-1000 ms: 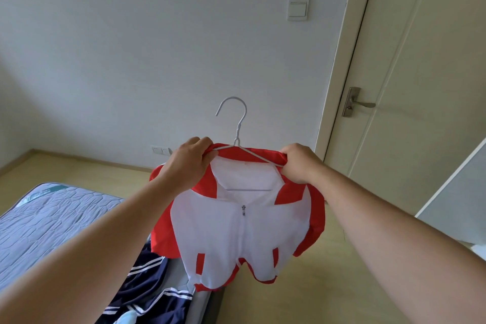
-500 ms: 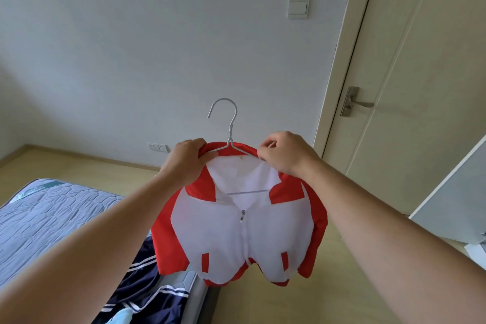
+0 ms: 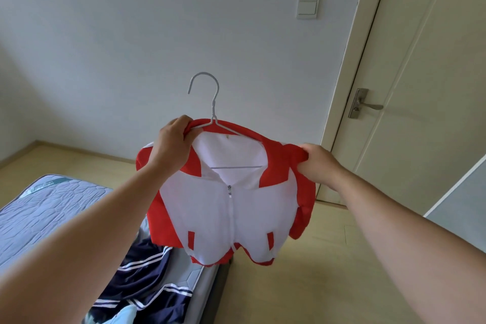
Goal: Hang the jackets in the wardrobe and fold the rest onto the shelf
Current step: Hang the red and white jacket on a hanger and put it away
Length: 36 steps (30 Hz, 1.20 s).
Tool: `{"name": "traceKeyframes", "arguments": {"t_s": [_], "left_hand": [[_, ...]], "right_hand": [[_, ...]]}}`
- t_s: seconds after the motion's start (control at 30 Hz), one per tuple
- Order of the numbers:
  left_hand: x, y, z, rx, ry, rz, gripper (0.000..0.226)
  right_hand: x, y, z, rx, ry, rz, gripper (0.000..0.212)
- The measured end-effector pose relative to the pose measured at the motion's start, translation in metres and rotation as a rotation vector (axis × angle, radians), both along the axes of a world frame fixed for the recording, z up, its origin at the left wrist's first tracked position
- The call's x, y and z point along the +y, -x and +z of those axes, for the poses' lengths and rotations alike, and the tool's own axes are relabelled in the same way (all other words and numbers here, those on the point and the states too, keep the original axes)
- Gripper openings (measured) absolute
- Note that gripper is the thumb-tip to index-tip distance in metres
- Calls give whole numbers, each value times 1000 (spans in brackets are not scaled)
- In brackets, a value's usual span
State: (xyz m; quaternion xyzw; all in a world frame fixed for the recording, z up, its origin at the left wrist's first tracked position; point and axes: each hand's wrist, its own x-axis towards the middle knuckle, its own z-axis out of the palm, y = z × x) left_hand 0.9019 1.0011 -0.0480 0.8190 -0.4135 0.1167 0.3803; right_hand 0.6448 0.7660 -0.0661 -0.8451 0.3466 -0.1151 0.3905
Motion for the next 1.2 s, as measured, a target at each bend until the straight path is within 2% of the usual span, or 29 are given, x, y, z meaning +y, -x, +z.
{"name": "traceKeyframes", "arguments": {"t_s": [0.13, 0.23, 0.4, 0.6, 0.67, 0.83, 0.87, 0.97, 1.1, 1.2], "left_hand": [[3, -15, 8, -38, -45, 18, 16], [8, -24, 11, -78, -66, 7, 21], [16, -33, 8, -94, -128, 29, 32], [20, -38, 4, -74, -109, 109, 47], [20, -38, 5, -83, -127, 128, 49], [16, -34, 9, -49, -102, 225, 58], [15, -32, 10, -38, -72, 244, 58], [11, -29, 11, -17, -20, 253, 55], [10, -29, 10, -26, -22, 255, 57], [13, -31, 7, -17, -3, 250, 60]], "right_hand": [[-3, -3, -10, 78, 80, 48, 10], [-7, -5, -13, 143, 42, 124, 16], [-8, -8, -17, 131, 84, 172, 33], [-6, -12, -22, 112, -24, 259, 26], [-5, -13, -23, 95, 44, 240, 26], [3, -12, -27, 122, 419, 112, 58], [4, -11, -28, 172, 413, 126, 65], [4, -9, -34, 269, 185, 180, 80], [-2, -9, -37, 212, 159, 204, 70], [-3, -12, -34, 94, -24, 201, 57]]}}
